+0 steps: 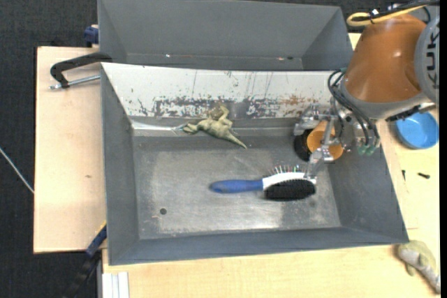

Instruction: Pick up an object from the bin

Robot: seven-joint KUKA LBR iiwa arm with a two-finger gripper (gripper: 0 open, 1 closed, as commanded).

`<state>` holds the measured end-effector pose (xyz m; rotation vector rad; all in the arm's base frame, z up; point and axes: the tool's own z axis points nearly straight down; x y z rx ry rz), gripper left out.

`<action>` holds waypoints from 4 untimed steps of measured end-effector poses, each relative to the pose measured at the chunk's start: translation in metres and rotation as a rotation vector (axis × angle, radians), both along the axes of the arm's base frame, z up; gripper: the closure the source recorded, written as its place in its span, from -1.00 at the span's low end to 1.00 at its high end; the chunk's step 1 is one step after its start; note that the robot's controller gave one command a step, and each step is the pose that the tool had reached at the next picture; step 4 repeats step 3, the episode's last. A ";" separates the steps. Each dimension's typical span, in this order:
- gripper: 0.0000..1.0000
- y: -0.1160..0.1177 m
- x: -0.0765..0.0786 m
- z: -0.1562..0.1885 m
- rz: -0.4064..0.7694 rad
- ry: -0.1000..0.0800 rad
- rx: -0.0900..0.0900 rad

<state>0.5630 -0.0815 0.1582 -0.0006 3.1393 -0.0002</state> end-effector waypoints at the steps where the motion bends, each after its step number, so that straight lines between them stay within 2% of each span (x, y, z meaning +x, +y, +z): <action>1: -1.00 0.062 -0.061 -0.088 -0.012 -0.005 0.002; 2: 1.00 0.061 -0.058 -0.085 -0.012 -0.013 0.002; 3: 1.00 0.051 -0.035 0.080 0.203 -0.010 -0.002; 4: 1.00 0.051 -0.035 0.080 0.203 -0.010 -0.002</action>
Offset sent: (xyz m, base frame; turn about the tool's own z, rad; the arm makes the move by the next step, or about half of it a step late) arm -0.0624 0.0597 -0.0882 0.0125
